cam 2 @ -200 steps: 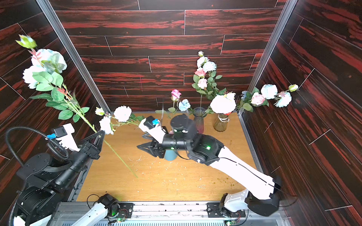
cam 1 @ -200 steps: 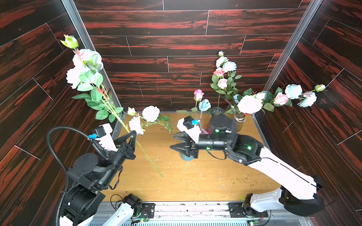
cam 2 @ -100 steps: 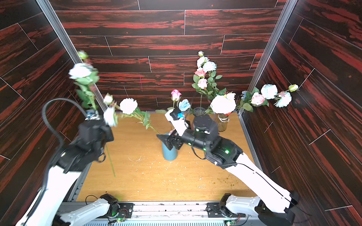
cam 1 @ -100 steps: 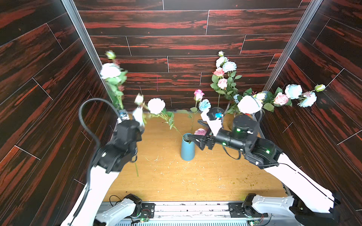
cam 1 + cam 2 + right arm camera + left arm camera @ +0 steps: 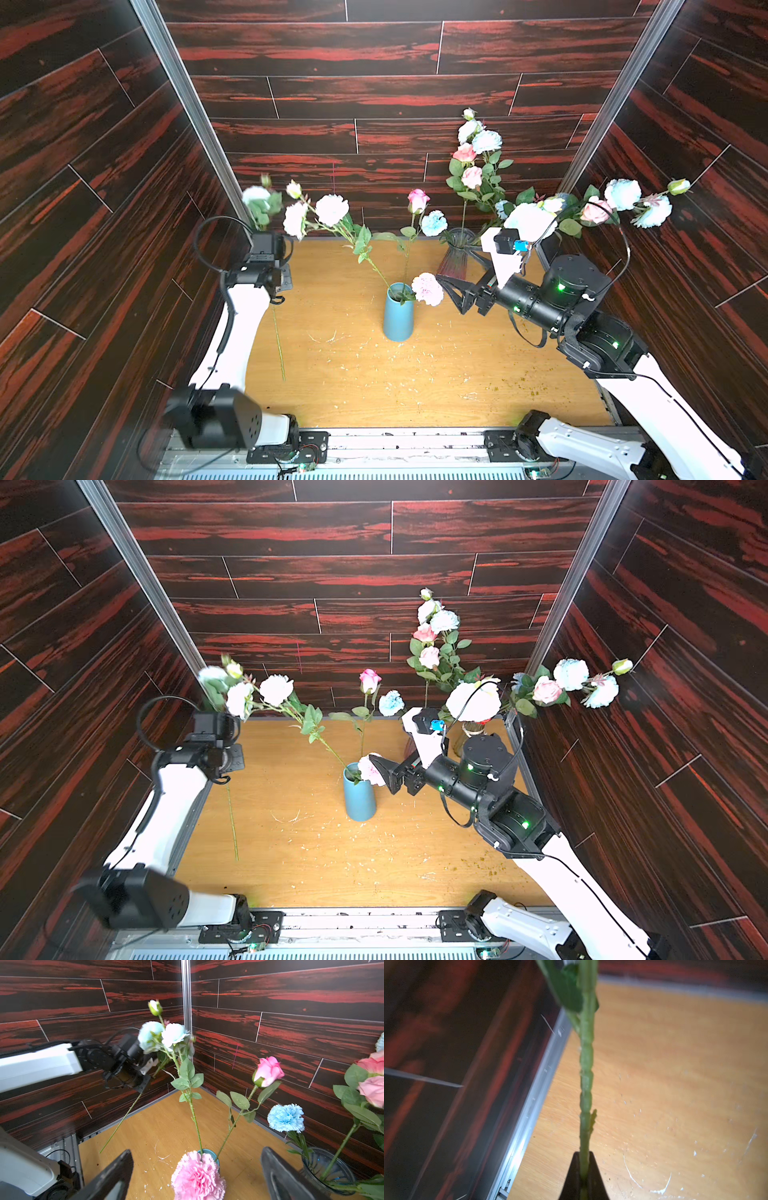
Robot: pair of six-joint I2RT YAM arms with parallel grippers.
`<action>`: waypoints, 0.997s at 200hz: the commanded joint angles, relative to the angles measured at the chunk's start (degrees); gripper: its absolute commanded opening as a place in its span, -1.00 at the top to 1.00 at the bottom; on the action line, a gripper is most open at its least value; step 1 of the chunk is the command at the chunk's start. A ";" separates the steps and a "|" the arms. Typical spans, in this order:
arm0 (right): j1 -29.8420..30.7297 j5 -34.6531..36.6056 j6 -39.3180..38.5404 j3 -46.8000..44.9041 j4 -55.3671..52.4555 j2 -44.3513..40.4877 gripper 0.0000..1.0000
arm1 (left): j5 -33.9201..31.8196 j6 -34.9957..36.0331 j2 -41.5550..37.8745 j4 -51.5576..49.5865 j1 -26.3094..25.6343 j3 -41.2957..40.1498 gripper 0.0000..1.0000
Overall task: Pick out blue flowers from the vase
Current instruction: Place the flower at the center of the board.
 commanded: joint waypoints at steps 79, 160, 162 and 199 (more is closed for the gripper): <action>-2.50 -1.49 -0.41 -1.97 -0.57 -2.96 -0.98 | 4.53 7.71 22.10 -2.14 4.13 10.49 1.00; -2.91 -1.00 -0.99 -3.10 0.00 -4.52 -0.97 | -0.14 9.71 31.70 0.20 3.92 5.08 1.00; -2.92 -0.97 -1.05 -3.12 0.01 -4.52 -0.97 | -0.13 9.76 31.88 0.25 3.95 5.06 1.00; -2.92 -0.38 -1.28 -3.46 0.04 -5.31 -0.97 | -1.23 10.30 34.86 0.37 3.89 3.71 1.00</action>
